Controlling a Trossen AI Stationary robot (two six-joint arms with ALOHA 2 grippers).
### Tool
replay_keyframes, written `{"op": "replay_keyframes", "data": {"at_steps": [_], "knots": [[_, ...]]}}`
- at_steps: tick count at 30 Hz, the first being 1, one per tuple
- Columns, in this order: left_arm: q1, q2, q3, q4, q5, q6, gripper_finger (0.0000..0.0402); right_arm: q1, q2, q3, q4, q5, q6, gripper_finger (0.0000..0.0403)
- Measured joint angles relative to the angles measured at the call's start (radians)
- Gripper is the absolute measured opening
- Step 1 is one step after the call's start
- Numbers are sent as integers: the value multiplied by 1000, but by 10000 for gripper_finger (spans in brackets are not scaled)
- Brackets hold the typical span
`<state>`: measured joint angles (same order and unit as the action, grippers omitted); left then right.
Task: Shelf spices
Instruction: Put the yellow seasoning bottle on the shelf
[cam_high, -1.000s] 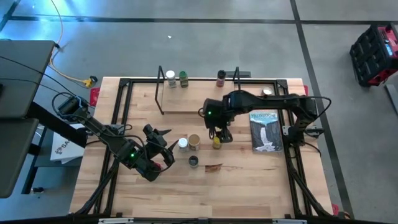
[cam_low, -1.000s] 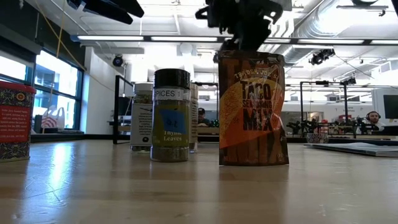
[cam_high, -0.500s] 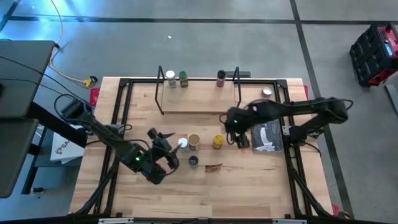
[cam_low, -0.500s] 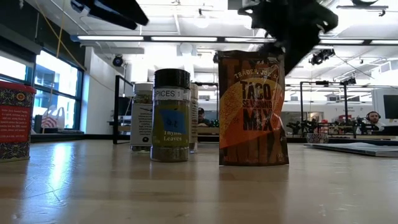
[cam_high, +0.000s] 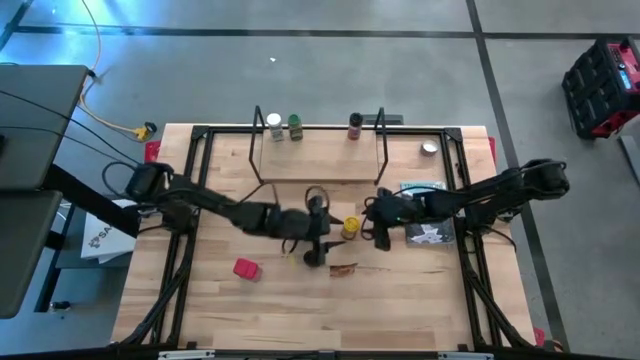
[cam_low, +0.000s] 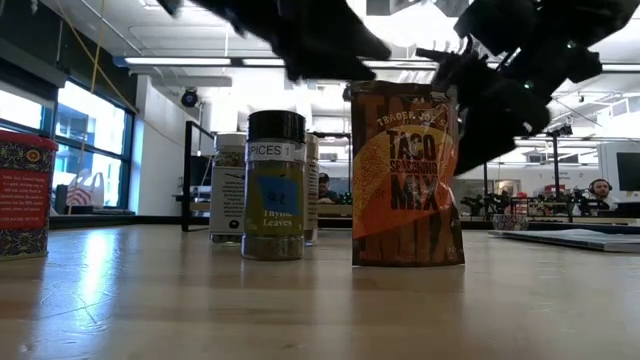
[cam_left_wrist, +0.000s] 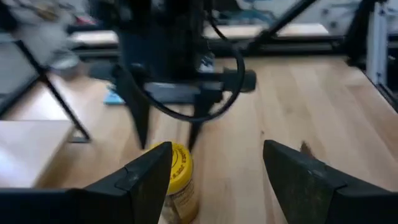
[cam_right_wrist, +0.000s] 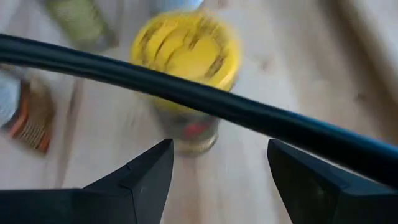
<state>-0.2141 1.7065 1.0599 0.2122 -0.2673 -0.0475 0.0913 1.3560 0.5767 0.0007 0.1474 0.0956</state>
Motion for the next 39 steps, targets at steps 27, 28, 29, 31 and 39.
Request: {"op": "replay_keyframes", "data": {"at_steps": [27,28,29,31,39], "knots": [[145,171,27,18,32,105,248,74,39,-3,67,-58,74,254],[145,171,27,17,29,105,248,81,39,-3,63,-53,85,254],[145,171,27,17,26,105,248,88,39,-3,57,-49,89,254],[146,171,27,16,19,105,248,100,37,-3,46,-37,97,254],[149,172,28,-30,-71,105,248,140,-21,-2,-13,-59,141,253]]}}
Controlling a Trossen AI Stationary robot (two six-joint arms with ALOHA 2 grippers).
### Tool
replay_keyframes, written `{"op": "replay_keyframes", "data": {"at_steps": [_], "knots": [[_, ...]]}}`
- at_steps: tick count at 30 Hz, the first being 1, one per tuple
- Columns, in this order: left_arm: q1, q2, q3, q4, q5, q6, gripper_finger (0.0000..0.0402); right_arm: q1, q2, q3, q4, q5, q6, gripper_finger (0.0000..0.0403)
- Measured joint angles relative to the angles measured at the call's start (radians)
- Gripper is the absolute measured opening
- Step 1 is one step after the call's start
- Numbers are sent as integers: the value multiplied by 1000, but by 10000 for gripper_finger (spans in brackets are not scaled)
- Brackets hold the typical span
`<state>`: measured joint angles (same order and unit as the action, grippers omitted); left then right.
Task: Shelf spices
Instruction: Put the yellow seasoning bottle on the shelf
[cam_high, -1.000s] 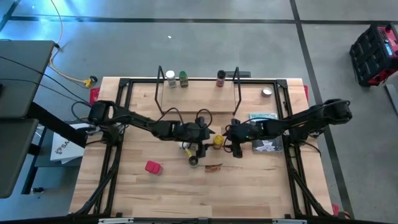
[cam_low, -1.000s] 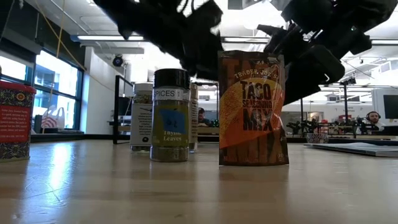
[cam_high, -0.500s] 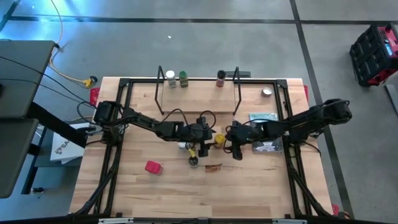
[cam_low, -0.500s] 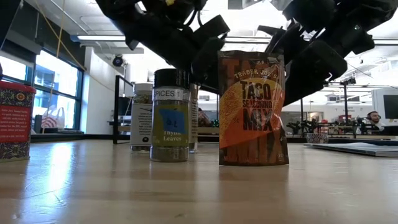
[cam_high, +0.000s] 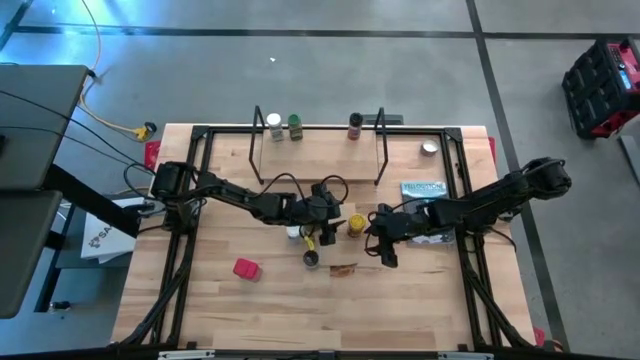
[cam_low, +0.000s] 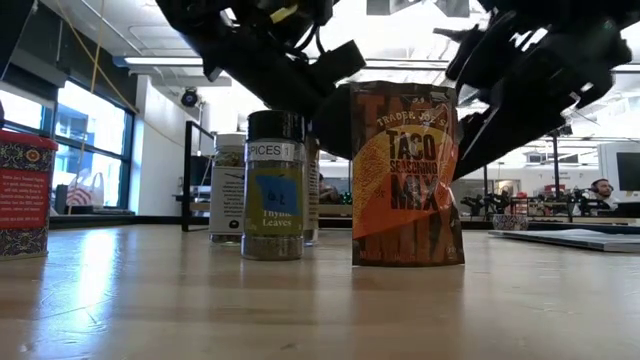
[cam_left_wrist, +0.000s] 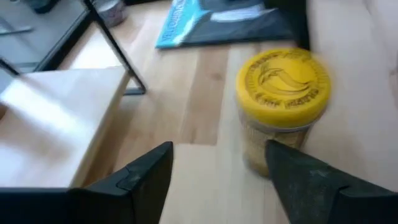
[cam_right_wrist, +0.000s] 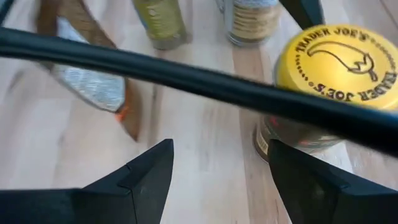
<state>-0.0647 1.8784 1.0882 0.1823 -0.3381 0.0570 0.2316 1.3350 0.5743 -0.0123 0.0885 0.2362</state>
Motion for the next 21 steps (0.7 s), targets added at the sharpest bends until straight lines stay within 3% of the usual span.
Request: {"op": "replay_keyframes", "data": {"at_steps": [7,11,13,21], "knots": [[-10,-2,0,-8,12,-16,248,32,-75,1,-46,8,2,253],[-28,-1,-2,27,138,-3,248,17,-96,1,-133,72,17,253],[-34,7,-2,66,173,-6,248,-6,-81,1,-135,90,-9,253],[-8,47,-2,173,145,-28,248,-74,57,1,48,90,-108,253]]}}
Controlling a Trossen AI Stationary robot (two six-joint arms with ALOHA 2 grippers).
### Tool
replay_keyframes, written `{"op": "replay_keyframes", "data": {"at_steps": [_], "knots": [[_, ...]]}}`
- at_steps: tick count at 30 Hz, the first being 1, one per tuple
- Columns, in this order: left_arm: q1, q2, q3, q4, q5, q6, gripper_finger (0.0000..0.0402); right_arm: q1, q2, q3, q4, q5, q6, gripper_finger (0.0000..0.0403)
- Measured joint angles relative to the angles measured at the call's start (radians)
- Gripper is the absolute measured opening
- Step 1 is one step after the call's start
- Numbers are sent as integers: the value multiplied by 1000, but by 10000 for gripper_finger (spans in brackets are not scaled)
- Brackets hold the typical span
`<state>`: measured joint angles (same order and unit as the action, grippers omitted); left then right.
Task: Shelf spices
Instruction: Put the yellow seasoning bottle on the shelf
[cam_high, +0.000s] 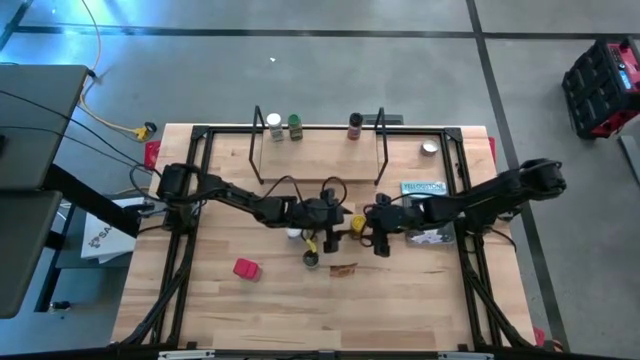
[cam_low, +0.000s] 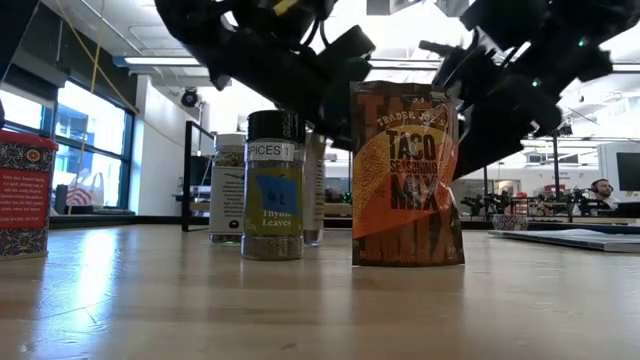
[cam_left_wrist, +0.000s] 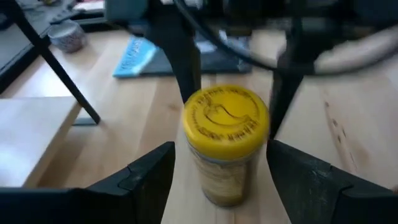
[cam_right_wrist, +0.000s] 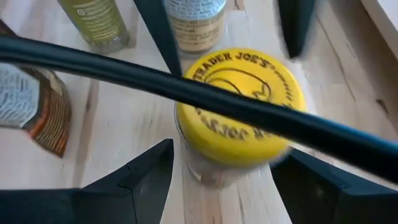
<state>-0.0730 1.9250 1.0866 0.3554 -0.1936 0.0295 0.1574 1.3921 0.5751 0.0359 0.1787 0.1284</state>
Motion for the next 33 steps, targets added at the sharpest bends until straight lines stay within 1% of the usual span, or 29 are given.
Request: {"op": "replay_keyframes", "data": {"at_steps": [3,9,17,19,22,24,31,33], "knots": [[6,19,3,25,4,0,248,2,23,0,8,0,-5,254],[5,24,3,28,-26,20,248,29,13,0,-14,5,33,254],[-8,17,2,-2,-56,61,248,73,-36,-2,-83,-3,152,254],[-15,12,2,-22,-101,71,248,90,-48,-2,-95,-12,178,254],[-19,-1,2,-60,-189,82,248,116,-63,0,-89,-68,185,254],[-20,-16,-1,-98,-216,92,248,130,-68,2,-102,-83,178,254],[-36,-42,-5,-128,-204,94,248,139,-72,0,-121,4,167,254],[-43,-43,-5,-132,-192,95,248,139,-80,0,-120,12,159,254]]}}
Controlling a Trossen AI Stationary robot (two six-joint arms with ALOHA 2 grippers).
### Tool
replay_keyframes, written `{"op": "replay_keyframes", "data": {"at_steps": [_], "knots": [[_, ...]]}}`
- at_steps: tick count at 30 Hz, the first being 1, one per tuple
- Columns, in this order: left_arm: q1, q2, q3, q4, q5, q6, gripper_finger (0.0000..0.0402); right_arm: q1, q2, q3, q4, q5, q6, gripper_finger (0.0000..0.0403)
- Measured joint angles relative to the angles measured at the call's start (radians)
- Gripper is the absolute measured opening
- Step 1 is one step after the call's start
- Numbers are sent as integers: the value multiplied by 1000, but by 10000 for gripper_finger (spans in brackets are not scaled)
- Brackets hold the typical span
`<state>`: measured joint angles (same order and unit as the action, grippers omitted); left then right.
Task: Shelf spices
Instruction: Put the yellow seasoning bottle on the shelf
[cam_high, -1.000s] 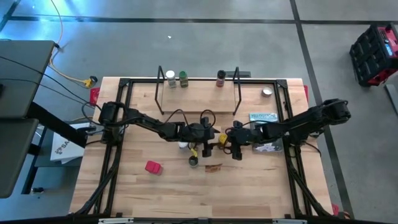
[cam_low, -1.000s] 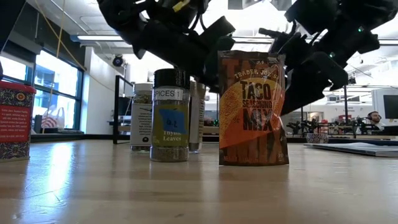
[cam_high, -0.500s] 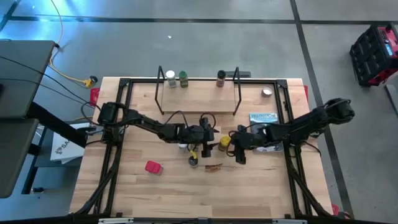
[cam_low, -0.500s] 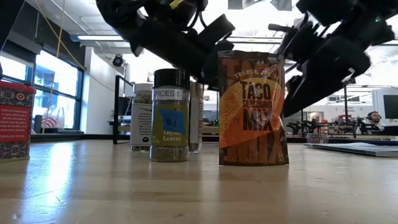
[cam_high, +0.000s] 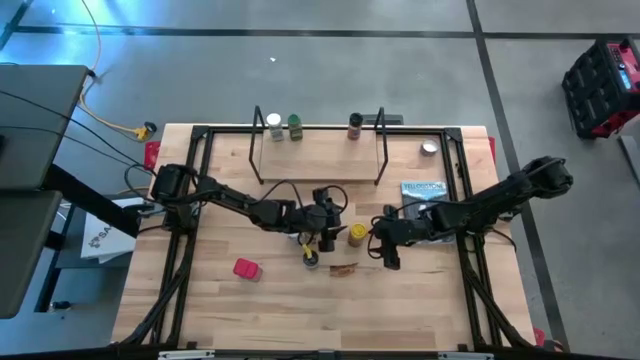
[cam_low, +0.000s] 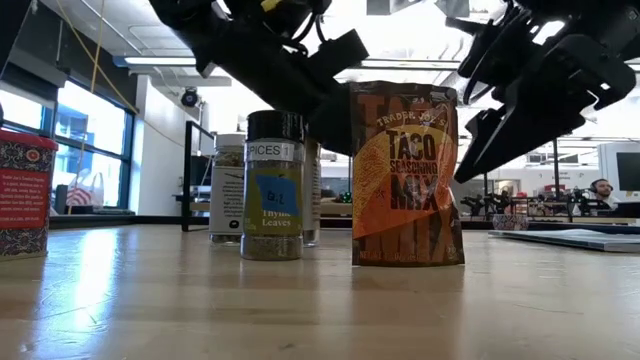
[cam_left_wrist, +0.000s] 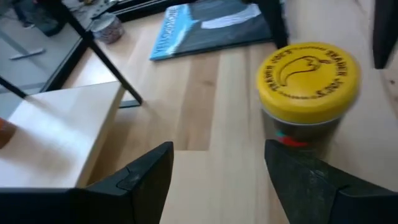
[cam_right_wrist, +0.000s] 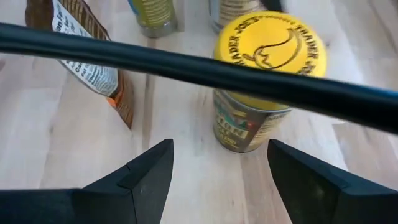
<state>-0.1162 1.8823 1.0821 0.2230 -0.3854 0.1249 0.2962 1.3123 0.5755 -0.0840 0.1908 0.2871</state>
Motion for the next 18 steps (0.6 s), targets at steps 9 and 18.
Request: {"op": "replay_keyframes", "data": {"at_steps": [9,18], "knots": [[-59,-52,2,-186,-178,3,248,-10,-97,0,7,50,-66,254],[-120,-227,3,-471,-430,-142,248,-92,-99,27,123,13,-265,254]]}}
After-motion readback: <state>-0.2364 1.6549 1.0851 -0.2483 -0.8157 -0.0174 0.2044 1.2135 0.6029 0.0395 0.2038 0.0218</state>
